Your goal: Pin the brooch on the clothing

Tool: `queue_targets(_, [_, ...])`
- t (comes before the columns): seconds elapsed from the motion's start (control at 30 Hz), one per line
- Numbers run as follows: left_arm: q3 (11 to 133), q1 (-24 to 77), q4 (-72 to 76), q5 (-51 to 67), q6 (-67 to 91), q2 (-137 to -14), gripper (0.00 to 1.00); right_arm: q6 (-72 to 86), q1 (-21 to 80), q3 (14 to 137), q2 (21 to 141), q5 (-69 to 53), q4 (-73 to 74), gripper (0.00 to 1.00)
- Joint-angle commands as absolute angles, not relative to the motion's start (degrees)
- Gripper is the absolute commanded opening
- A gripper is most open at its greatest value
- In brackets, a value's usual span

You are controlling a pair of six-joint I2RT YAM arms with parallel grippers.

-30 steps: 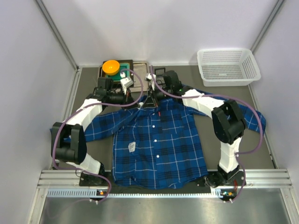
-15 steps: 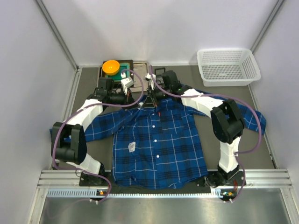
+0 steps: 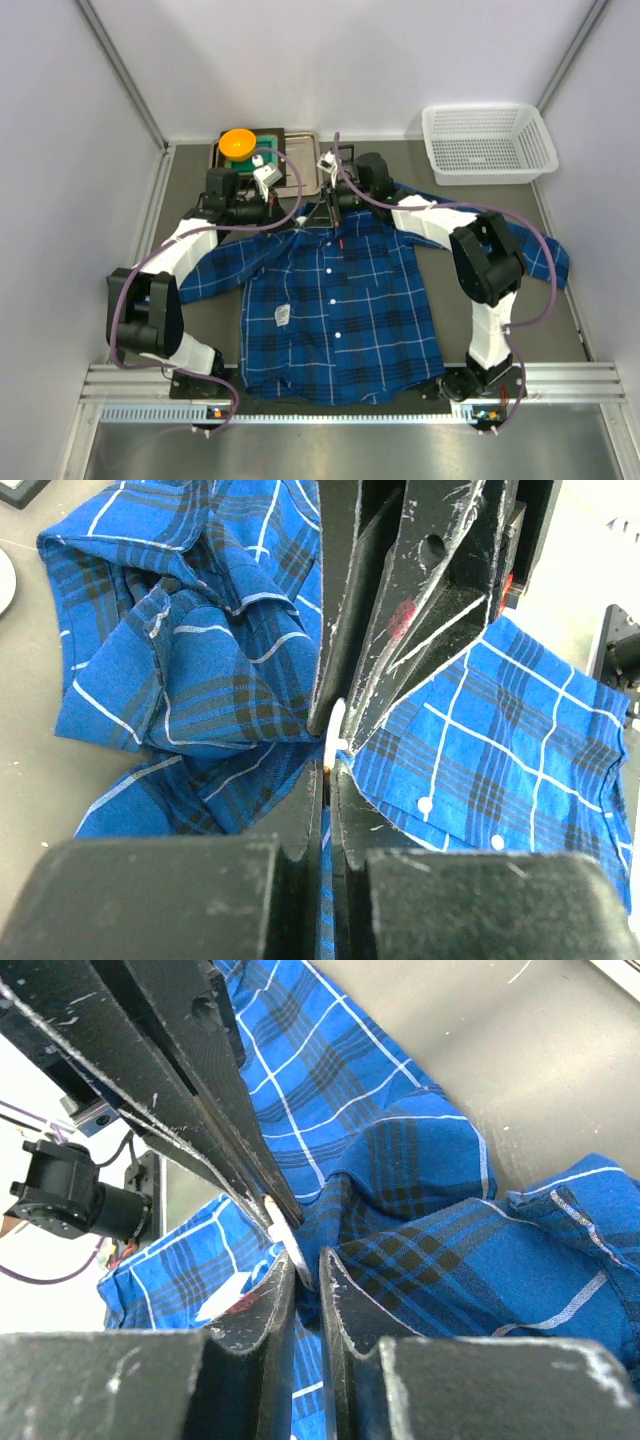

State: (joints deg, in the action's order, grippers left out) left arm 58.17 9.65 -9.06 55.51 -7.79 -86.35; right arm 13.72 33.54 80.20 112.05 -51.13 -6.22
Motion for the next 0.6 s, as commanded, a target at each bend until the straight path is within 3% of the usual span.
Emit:
queue_targets(0.0, [57.0,10.1,-6.3,62.1,-2.3,-83.8,0.00,18.5,32.4,79.0,111.7,-50.0,-21.4,0.00])
queue_targets(0.13, [57.1,9.8,-6.5,60.6,-2.2,-83.7,0.00,17.8,32.5,78.5,111.3,-51.7,-21.5,0.04])
queue_targets(0.37, [58.6,9.6,-10.7,55.7,-5.8,-85.0,0.00,14.9,32.1,79.6,110.7,-51.9,-18.1,0.34])
queue_targets(0.57, [59.9,8.5,-12.3,53.0,-7.9,-86.5,0.00,14.2,30.3,80.4,110.1,-51.2,-16.2,0.45])
